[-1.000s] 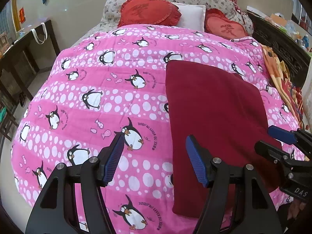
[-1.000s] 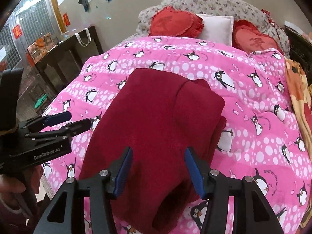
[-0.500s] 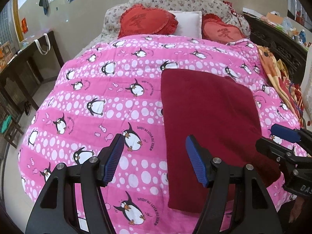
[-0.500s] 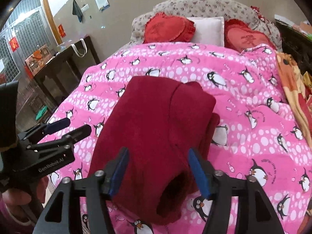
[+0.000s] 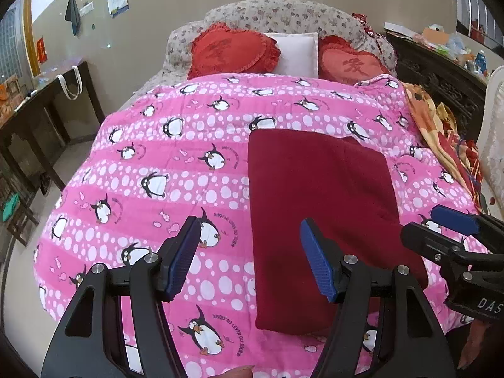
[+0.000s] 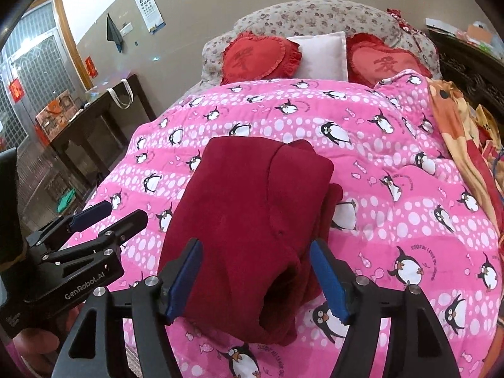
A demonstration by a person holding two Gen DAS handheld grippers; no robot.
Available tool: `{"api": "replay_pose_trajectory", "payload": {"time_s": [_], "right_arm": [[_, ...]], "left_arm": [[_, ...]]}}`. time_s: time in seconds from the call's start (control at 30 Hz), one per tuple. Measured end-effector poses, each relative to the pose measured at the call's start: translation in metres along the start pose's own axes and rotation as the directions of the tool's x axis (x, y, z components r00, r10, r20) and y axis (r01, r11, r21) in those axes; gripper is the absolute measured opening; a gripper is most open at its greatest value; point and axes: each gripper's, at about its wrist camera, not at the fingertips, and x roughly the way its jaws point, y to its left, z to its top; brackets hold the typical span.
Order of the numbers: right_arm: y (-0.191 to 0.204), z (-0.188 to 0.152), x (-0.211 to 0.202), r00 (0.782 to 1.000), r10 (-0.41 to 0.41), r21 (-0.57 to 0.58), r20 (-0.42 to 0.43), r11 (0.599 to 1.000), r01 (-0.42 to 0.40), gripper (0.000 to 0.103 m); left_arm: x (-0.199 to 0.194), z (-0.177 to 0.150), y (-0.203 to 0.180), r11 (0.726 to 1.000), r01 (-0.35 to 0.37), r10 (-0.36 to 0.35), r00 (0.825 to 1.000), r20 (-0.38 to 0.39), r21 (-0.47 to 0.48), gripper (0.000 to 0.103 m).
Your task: Fold small clothes
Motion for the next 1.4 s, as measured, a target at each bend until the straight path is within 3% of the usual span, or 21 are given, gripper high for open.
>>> {"api": "replay_pose_trajectory", "payload": {"time_s": [1.4], "right_arm": [[0.0, -0.005, 0.008, 0.999, -0.001, 0.005, -0.042, 1.0, 0.001, 0.072]], "left_arm": [[-0.002, -0.002, -0.006, 1.0, 0.011, -0.011, 1.0, 0.006, 0.015, 0.066]]}}
